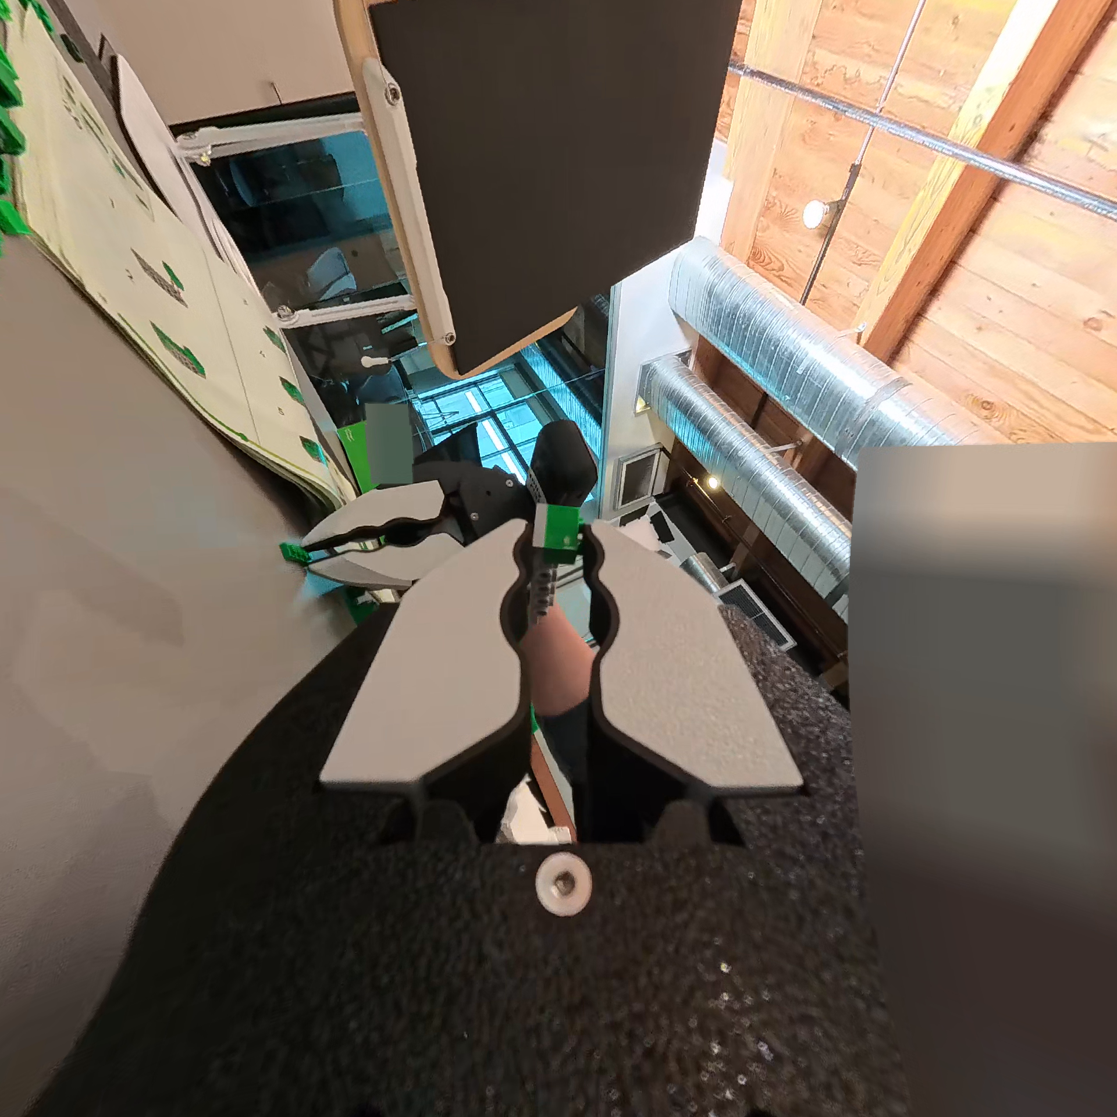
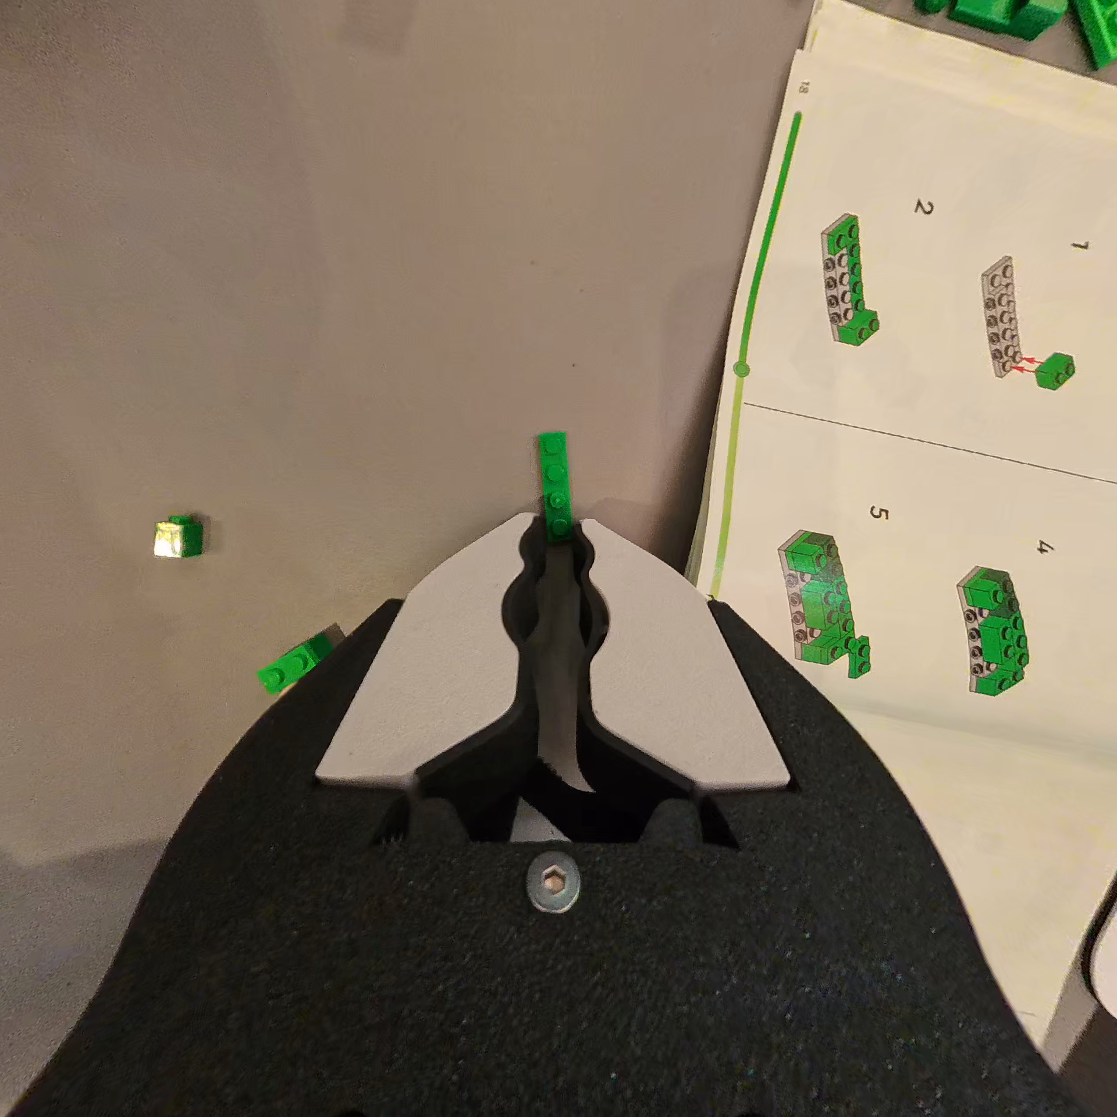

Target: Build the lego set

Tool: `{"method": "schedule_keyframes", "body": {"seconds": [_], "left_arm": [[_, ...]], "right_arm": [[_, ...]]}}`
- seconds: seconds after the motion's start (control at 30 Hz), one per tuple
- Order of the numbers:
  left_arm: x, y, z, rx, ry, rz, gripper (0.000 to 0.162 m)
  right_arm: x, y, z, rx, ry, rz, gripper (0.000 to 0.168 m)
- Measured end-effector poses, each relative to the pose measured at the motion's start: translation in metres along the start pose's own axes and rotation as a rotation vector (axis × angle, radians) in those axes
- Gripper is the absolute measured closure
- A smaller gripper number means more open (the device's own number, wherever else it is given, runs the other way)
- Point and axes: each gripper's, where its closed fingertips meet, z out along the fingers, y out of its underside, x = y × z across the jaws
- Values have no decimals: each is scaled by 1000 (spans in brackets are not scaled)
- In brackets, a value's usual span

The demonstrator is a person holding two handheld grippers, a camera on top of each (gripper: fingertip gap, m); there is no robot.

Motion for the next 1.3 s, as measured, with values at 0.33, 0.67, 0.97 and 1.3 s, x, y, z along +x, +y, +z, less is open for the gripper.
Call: {"method": "schedule_keyframes", "body": {"seconds": [0.33, 0.67, 0.97, 1.3], "left_arm": [[5, -25, 2, 199, 4, 6, 147], [7, -24, 12, 269, -3, 39, 147], [7, -11, 22, 250, -4, 31, 147], [3, -5, 26, 248, -20, 27, 147]], "right_arm": [[-7, -43, -32, 218, 232, 122, 161], [-51, -135, -86, 265, 412, -75, 161], [-51, -135, -76, 67, 435, -144, 161], [-49, -132, -70, -38, 450, -161, 161]]}}
